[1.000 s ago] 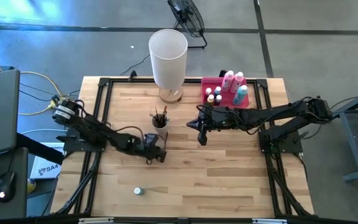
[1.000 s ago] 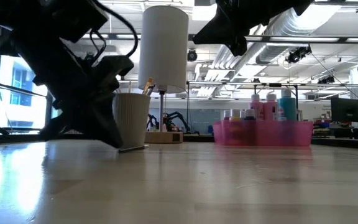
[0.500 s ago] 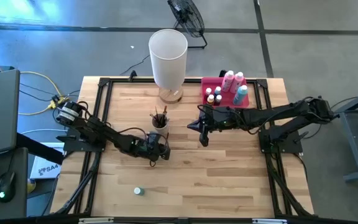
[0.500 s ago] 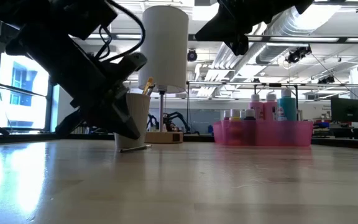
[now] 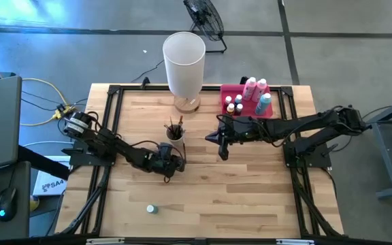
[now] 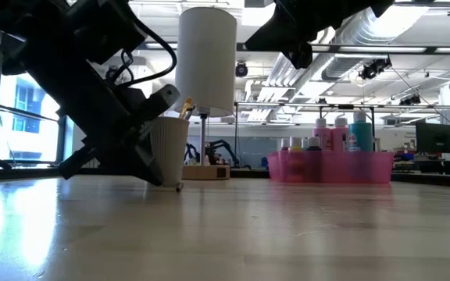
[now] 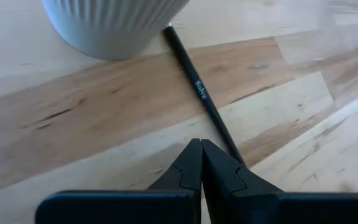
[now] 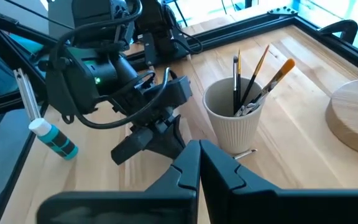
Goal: Pick & Place Paint Supplies
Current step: Put the silver eyeshadow brush into the white cup
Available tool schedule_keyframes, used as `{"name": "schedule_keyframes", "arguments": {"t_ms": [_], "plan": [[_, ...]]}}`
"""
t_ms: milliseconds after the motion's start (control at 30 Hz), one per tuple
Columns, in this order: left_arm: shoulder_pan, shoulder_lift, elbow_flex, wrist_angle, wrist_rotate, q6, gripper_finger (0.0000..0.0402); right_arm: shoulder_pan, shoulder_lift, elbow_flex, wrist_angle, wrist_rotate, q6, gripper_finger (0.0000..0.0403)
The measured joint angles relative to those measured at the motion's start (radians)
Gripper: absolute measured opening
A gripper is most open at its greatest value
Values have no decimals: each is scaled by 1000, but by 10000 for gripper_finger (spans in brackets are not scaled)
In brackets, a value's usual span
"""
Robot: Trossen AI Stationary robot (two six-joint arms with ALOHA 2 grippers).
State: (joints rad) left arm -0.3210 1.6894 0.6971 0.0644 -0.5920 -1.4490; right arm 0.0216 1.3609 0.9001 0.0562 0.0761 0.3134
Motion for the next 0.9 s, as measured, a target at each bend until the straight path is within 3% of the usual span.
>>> {"name": "schedule_keyframes", "arguments": {"t_ms": [200, 500, 600, 733, 900], "plan": [[0, 10, 5, 31, -6, -20, 0, 0, 0, 0, -1, 0, -3, 2], [0, 144, 55, 206, -58, -20, 0, 0, 0, 0, -13, 0, -4, 2], [17, 180, 133, 199, -59, 61, 0, 0, 0, 0, -31, 0, -4, 3], [57, 207, 229, 195, 41, 193, 0, 0, 0, 0, -61, 0, -1, 3], [59, 149, 253, 151, 15, 308, 0, 5, -9, 0, -119, -4, 8, 3]]}}
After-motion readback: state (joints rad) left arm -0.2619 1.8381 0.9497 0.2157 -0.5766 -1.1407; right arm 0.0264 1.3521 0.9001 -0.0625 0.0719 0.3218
